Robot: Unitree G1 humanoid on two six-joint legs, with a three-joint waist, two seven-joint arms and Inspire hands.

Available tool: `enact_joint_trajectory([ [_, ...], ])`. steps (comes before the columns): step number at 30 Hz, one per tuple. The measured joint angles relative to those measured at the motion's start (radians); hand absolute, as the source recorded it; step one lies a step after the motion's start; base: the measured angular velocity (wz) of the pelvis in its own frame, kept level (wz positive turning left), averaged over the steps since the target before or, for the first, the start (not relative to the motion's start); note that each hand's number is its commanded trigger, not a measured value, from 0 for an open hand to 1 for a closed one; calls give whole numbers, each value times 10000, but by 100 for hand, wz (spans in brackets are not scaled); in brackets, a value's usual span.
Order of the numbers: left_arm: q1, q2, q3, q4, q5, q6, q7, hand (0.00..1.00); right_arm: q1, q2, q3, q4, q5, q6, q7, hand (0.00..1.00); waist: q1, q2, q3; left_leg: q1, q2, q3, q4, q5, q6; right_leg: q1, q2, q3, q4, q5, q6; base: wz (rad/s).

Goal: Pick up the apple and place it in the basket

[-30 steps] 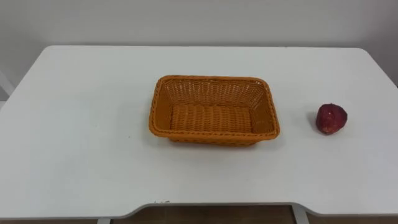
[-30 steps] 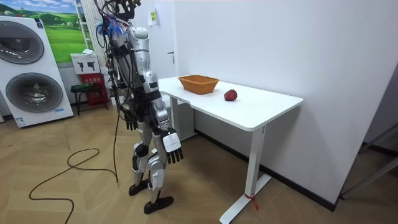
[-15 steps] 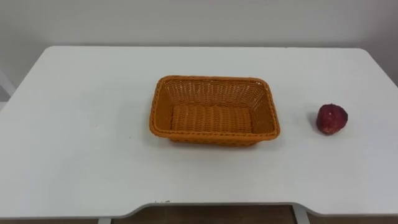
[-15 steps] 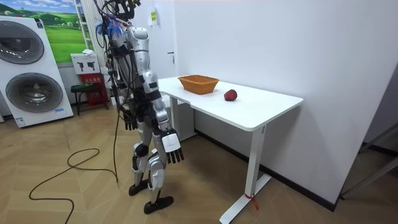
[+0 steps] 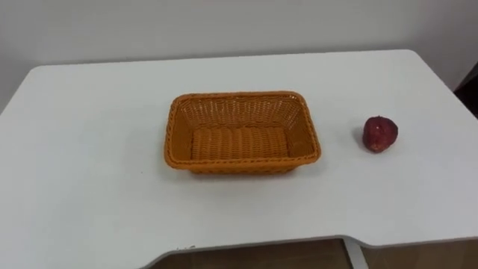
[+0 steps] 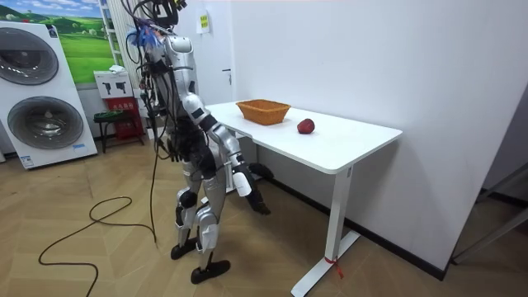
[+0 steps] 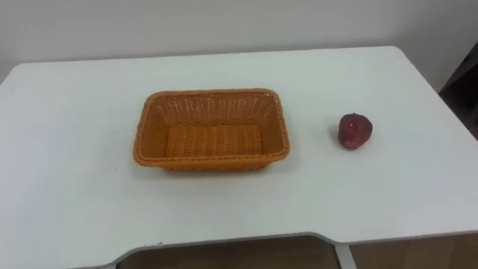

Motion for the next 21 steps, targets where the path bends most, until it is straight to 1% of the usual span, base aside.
enact_joint_trajectory([
  [2, 4, 21, -1, -96, 3, -22, 36, 0, -22, -3, -235, -464, 48, -169, -561, 0, 29, -3, -15, 7, -7, -1, -7, 1, 1, -3, -1, 36, 2, -3, 6, -2],
  [4, 40, 20, -1, -95, 10, -122, 33, 0, -105, -3, -638, -1148, -23, -235, -1286, 0, -21, -9, -17, 36, -16, 6, -3, 3, 4, 4, -2, 89, 27, -2, 8, -4],
  [5, 63, 20, 0, -107, 12, -144, 34, 0, -110, -3, -718, -1361, -25, -266, -1480, 0, -19, 1, -19, 39, -16, 15, 0, 3, 4, -3, -1, 103, 38, -2, 8, -7],
  [7, 65, 24, -5, -114, 7, -145, 33, 0, -146, -28, -852, -2364, -45, -472, -2302, 0, 17, 6, -10, -1, -11, 57, 7, 5, 5, -121, -4, 108, 142, -8, 10, -8],
  [8, 64, 26, -6, -113, 8, -145, 32, 0, -157, -29, -852, -2647, -93, -484, -2510, 0, 5, 2, -10, -30, -11, 57, 5, 5, 6, -161, -4, 107, 153, -9, 11, -3],
  [10, 31, 30, -26, -89, 7, -152, 26, 0, -231, -30, -833, -3802, -740, -619, -3426, 0, 29, -30, -15, -165, -20, 52, 28, 9, 13, -312, -13, 112, 183, -9, 10, 0],
  [11, 29, 31, -33, -89, 7, -153, 26, 0, -268, -36, -826, -4139, -919, -663, -3665, 0, 30, -41, -13, -198, -23, 52, 28, 15, 23, -355, -17, 115, 211, -9, 11, 0],
  [13, 64, 67, -65, -79, 1, -168, 24, 0, -498, -217, -823, -5056, -1628, -864, -4353, 0, 20, -103, 6, -225, -26, 36, 53, 24, 34, -376, -22, 100, 230, -9, 11, 2],
  [14, 73, 80, -105, -77, 2, -172, 26, 0, -543, -316, -817, -5195, -1768, -946, -4498, 0, 23, -116, 4, -220, -26, 27, 63, 24, 34, -359, -23, 91, 219, -9, 10, 8],
  [15, 85, 117, -227, -78, 11, -186, 29, 0, -632, -518, -781, -5376, -2223, -1074, -4798, 0, 50, -160, 3, -231, -28, -14, 92, 24, 34, -356, -30, 24, 151, -9, 10, 12],
  [16, 92, 117, -274, -83, 19, -197, 34, 0, -643, -628, -721, -5710, -2763, -1158, -5063, 0, 63, -183, 2, -282, -25, -46, 128, 24, 33, -364, -30, -18, 136, -8, 10, 13],
  [17, 100, 118, -322, -83, 22, -197, 37, 0, -644, -655, -672, -5892, -3017, -1237, -5185, 0, 62, -182, 0, -331, -22, -62, 161, 24, 33, -380, -30, -44, 124, -8, 9, 10],
  [18, 109, 115, -468, -82, 32, -195, 41, 0, -709, -724, -537, -6153, -3603, -1358, -5415, 0, 102, -169, -2, -380, -22, -95, 179, 24, 33, -426, -31, -59, 137, -6, 7, 3],
  [19, 87, 93, -553, -81, 28, -191, 37, 0, -753, -740, -458, -6529, -4069, -1381, -5576, 0, 167, -123, -34, -420, -18, -95, 184, 25, 32, -499, -28, -50, 183, -4, 3, 0],
  [20, 67, 96, -619, -81, 22, -192, 35, 0, -756, -740, -426, -6720, -4300, -1395, -5639, 0, 207, -115, -36, -430, -15, -89, 187, 26, 30, -500, -27, -44, 224, -3, 1, -3],
  [21, 8, 97, -664, -91, 21, -197, 30, 0, -797, -754, -283, -6936, -4722, -1476, -5671, 0, 269, -111, 9, -461, -6, -86, 186, 27, 28, -534, -28, -42, 327, -2, 0, 0],
])
